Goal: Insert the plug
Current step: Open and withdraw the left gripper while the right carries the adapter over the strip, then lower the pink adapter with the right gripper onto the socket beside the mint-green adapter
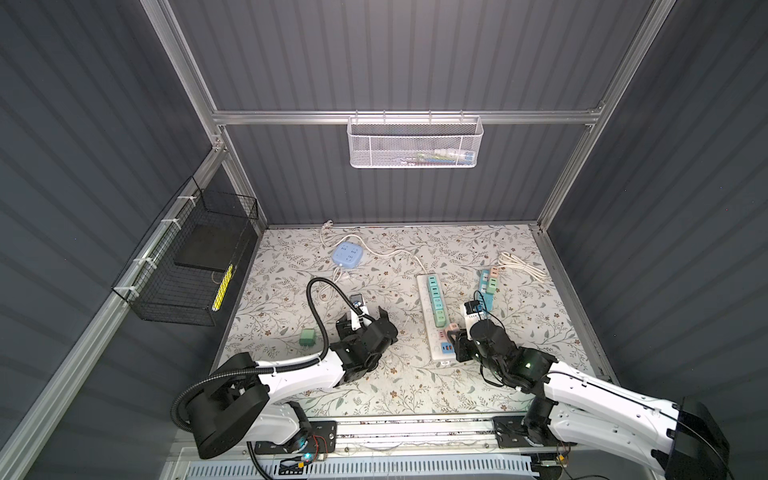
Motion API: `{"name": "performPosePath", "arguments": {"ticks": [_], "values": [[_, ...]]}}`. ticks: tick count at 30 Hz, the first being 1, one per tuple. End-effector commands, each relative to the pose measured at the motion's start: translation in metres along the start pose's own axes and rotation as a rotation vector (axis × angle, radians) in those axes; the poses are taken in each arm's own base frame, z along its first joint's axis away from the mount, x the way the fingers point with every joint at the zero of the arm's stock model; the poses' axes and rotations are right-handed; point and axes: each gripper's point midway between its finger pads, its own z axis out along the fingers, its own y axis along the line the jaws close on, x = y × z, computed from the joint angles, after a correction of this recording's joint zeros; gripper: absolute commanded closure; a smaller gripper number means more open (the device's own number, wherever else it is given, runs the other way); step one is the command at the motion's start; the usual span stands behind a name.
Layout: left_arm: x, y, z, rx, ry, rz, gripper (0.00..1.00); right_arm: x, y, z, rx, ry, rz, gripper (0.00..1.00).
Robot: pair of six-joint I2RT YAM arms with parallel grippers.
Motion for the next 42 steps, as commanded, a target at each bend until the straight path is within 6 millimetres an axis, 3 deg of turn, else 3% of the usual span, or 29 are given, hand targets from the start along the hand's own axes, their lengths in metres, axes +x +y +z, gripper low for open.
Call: {"name": "performPosePath", "arguments": {"ticks": [1, 6, 15, 21, 34, 42], "values": [[-0.003, 0.0, 0.008, -0.011, 0.026, -0.107, 0.0, -0.008, -0.009, 0.006, 0.066, -0.058, 0.036, 0.8], [0.001, 0.0, 0.018, 0.016, 0.073, -0.11, 0.0, -0.004, 0.0, 0.019, 0.039, -0.046, 0.045, 0.79], [0.002, 0.004, 0.017, 0.045, 0.081, -0.116, 0.0, -0.004, -0.001, 0.03, 0.068, -0.065, 0.064, 0.8], [0.0, 0.01, 0.015, 0.044, 0.072, -0.115, 0.0, 0.01, -0.002, 0.043, 0.107, -0.018, 0.044, 0.8], [-0.002, 0.013, 0.015, 0.04, 0.067, -0.116, 0.0, 0.022, -0.004, 0.045, 0.248, 0.031, -0.04, 0.8], [-0.001, 0.018, 0.014, 0.028, 0.067, -0.108, 0.0, 0.046, -0.01, 0.056, 0.361, 0.119, -0.101, 0.81]]}}
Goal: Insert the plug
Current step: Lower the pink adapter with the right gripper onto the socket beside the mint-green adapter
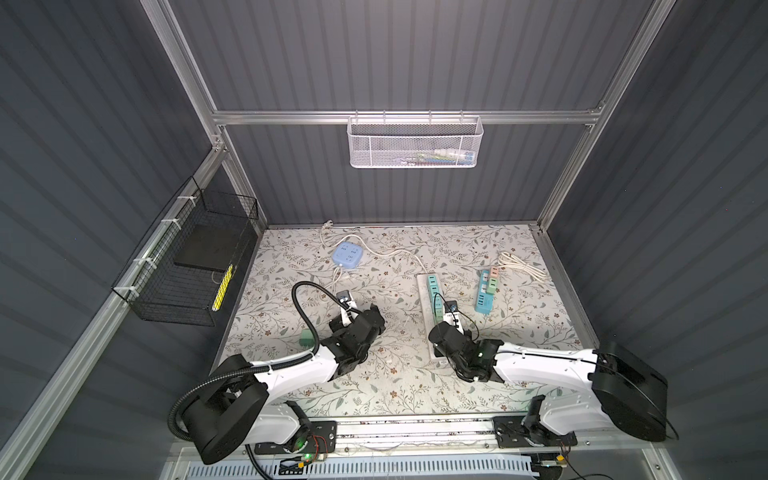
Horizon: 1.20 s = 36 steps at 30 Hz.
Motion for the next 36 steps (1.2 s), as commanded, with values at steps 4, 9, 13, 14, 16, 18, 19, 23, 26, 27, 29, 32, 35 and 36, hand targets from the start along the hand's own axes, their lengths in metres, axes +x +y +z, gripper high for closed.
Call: {"name": "performPosePath", "arguments": {"ticks": [4, 9, 13, 14, 16, 18, 19, 23, 26, 27, 29, 32, 35, 36], "values": [[-0.004, 0.008, -0.003, -0.01, -0.015, 0.007, 0.0, 0.048, -0.019, 0.013, 0.131, 0.158, -0.083, 0.81], [-0.004, 0.01, -0.004, -0.015, -0.018, 0.007, 0.0, 0.065, -0.02, 0.022, 0.157, 0.2, -0.07, 0.8], [-0.005, 0.012, -0.004, -0.017, -0.021, 0.006, 0.0, 0.047, -0.02, 0.029, 0.176, 0.149, -0.088, 0.78], [-0.006, 0.012, -0.005, -0.017, -0.023, 0.005, 0.0, 0.043, -0.019, 0.032, 0.17, 0.145, -0.09, 0.78], [-0.008, 0.012, -0.006, -0.015, -0.026, 0.004, 0.0, 0.033, -0.018, 0.04, 0.168, 0.138, -0.089, 0.78], [-0.01, 0.013, -0.008, -0.018, -0.03, 0.003, 0.0, 0.023, -0.02, 0.051, 0.16, 0.135, -0.082, 0.77], [-0.012, 0.014, -0.009, -0.02, -0.034, 0.003, 0.0, 0.018, -0.022, 0.056, 0.156, 0.135, -0.078, 0.77], [-0.017, 0.019, -0.014, -0.025, -0.051, -0.003, 0.0, -0.001, -0.032, 0.08, 0.137, 0.163, -0.061, 0.75], [-0.021, 0.023, -0.018, -0.036, -0.065, -0.006, 0.0, -0.01, -0.039, 0.097, 0.131, 0.188, -0.052, 0.73], [-0.023, 0.024, -0.019, -0.04, -0.07, -0.008, 0.0, -0.014, -0.04, 0.101, 0.135, 0.188, -0.052, 0.73], [-0.026, 0.03, -0.021, -0.054, -0.081, -0.023, 0.0, -0.022, -0.042, 0.106, 0.152, 0.182, -0.065, 0.72], [-0.025, 0.036, -0.024, -0.057, -0.091, -0.046, 0.0, -0.032, -0.042, 0.112, 0.152, 0.177, -0.076, 0.72], [-0.026, 0.04, -0.027, -0.061, -0.096, -0.054, 0.0, -0.038, -0.036, 0.113, 0.125, 0.179, -0.068, 0.69], [-0.027, 0.041, -0.028, -0.063, -0.097, -0.054, 0.0, -0.042, -0.033, 0.111, 0.111, 0.174, -0.061, 0.68]]}}
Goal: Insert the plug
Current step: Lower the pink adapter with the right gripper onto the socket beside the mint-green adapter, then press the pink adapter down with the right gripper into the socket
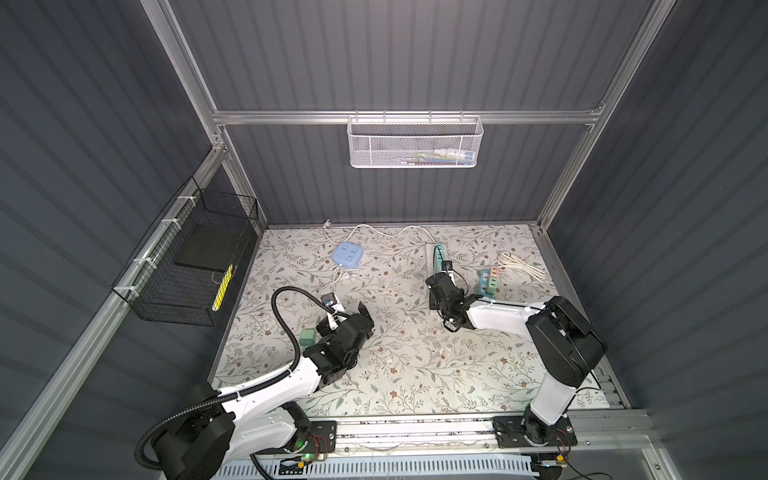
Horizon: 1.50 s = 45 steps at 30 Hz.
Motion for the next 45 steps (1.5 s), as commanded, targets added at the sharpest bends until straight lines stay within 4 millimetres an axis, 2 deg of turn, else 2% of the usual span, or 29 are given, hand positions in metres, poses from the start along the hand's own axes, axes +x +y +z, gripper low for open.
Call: {"name": "performPosePath", "arguments": {"ticks": [1, 6, 10, 12, 14, 18, 26, 33, 37, 42, 45], "values": [[-0.003, 0.014, -0.002, -0.046, -0.016, 0.002, 0.0, 0.045, -0.002, 0.002, -0.026, 0.172, -0.1, 0.65], [-0.009, 0.014, -0.007, -0.036, -0.029, -0.001, 0.0, -0.003, 0.005, -0.03, -0.092, 0.086, -0.068, 0.46], [-0.012, 0.012, -0.009, -0.025, -0.03, -0.007, 0.0, -0.042, 0.006, -0.056, -0.137, 0.012, -0.058, 0.39], [-0.013, 0.011, -0.009, -0.021, -0.028, -0.009, 0.0, -0.051, 0.004, -0.06, -0.153, 0.005, -0.051, 0.38], [-0.012, 0.011, -0.009, -0.02, -0.027, -0.008, 0.0, -0.057, -0.002, -0.055, -0.142, 0.013, -0.048, 0.38], [-0.014, 0.008, -0.009, -0.015, -0.024, -0.003, 0.0, -0.052, -0.013, -0.039, -0.11, 0.063, -0.04, 0.38], [-0.017, 0.008, -0.01, -0.017, -0.028, 0.004, 0.0, -0.028, -0.023, -0.013, -0.081, 0.138, -0.019, 0.39], [-0.015, 0.007, -0.008, -0.02, -0.022, 0.009, 0.0, -0.009, -0.035, -0.004, -0.049, 0.176, -0.002, 0.39], [-0.014, 0.005, -0.007, -0.019, -0.017, 0.012, 0.0, -0.012, -0.032, -0.012, -0.088, 0.175, -0.004, 0.39], [-0.015, 0.0, -0.005, -0.014, -0.015, 0.019, 0.0, -0.026, -0.019, -0.037, -0.16, 0.167, -0.01, 0.23], [-0.015, -0.002, -0.004, -0.014, -0.014, 0.02, 0.0, -0.019, -0.017, -0.047, -0.147, 0.163, 0.01, 0.14]]}}
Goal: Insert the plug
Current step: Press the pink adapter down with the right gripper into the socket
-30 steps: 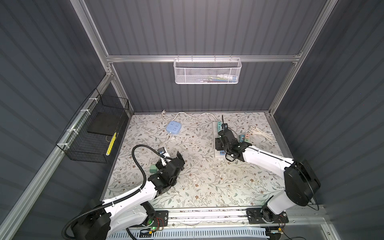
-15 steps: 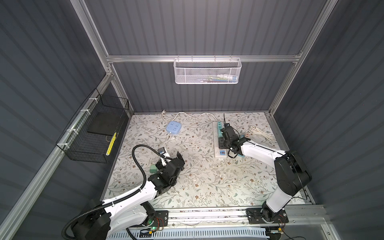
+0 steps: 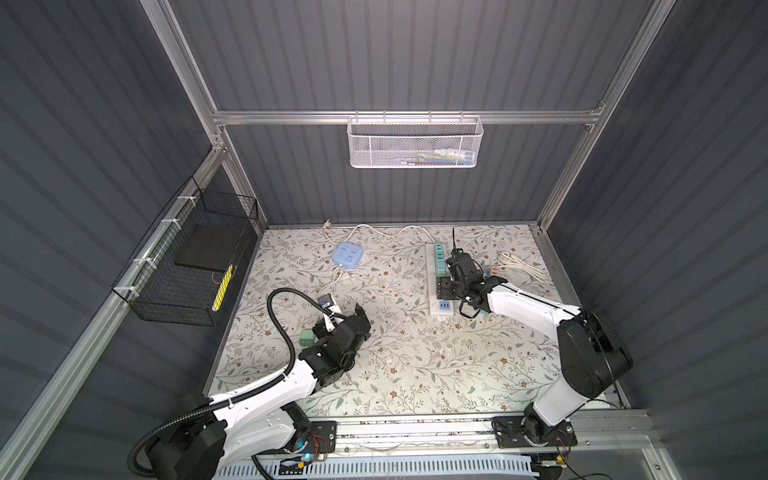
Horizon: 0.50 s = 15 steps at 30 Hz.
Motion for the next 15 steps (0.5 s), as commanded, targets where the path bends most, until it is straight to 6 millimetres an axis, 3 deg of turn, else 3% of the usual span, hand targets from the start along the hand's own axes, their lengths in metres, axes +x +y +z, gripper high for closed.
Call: {"name": "performPosePath", "arguments": {"ticks": [1, 8, 15], "values": [[-0.009, -0.006, 0.001, 0.0, -0.01, 0.007, 0.0, 0.02, 0.004, -0.01, 0.002, 0.041, 0.012, 0.12], [-0.009, -0.01, 0.003, 0.006, -0.011, 0.015, 0.0, 0.062, 0.009, 0.013, 0.031, 0.146, 0.018, 0.02], [-0.025, -0.02, 0.002, -0.007, -0.017, 0.054, 0.0, 0.077, 0.016, 0.037, 0.016, 0.198, -0.004, 0.01]]}}
